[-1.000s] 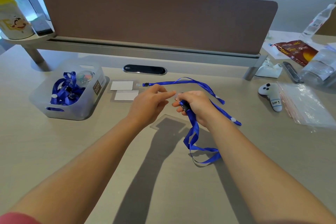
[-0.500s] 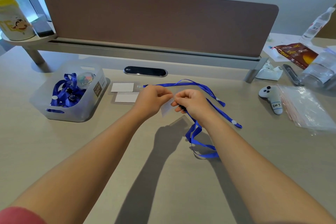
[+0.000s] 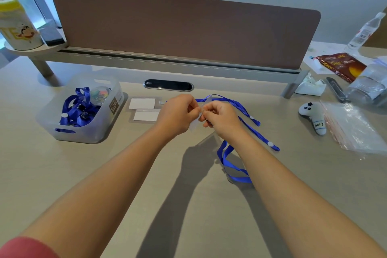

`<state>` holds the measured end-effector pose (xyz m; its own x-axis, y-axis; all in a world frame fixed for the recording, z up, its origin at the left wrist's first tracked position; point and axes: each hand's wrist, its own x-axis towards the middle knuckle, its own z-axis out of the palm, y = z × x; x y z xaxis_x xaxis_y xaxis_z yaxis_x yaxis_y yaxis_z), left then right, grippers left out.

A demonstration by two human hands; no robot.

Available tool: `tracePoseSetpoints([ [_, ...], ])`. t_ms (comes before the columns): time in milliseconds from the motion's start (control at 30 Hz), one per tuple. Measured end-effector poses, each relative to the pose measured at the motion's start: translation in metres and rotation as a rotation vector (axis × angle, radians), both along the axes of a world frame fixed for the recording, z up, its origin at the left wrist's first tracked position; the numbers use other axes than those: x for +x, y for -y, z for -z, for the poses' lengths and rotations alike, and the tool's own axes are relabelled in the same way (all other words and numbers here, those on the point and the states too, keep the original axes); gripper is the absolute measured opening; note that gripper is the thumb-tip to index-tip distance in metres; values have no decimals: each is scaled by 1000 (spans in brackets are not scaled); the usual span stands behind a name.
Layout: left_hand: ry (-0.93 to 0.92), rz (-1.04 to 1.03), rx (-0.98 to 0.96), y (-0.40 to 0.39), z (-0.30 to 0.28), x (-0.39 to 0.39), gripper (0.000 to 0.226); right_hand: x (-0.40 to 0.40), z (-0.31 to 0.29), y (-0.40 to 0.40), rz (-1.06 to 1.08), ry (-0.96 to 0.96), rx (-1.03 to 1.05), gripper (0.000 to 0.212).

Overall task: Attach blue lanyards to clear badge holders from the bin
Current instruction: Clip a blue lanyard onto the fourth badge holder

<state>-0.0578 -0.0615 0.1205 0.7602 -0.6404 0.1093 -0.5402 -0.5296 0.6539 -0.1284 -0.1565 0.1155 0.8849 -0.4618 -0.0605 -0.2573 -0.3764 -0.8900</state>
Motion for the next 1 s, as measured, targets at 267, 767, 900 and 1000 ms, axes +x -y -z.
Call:
tracePoseSetpoints([
  [267,-163,48,-107,-7,-1,3,17,0,-3,-1,1,-3,80,20],
  [767,-24,40,-39,-7,-4,7,15,3,-4,-6,0,20,27,20],
  [900,-21,30,-72,-6,-2,9,13,6,-5,-7,7,53,24,20],
  [1000,-30,40,-103,-7,-2,9,7,7,-4,-8,8,65,23,20],
])
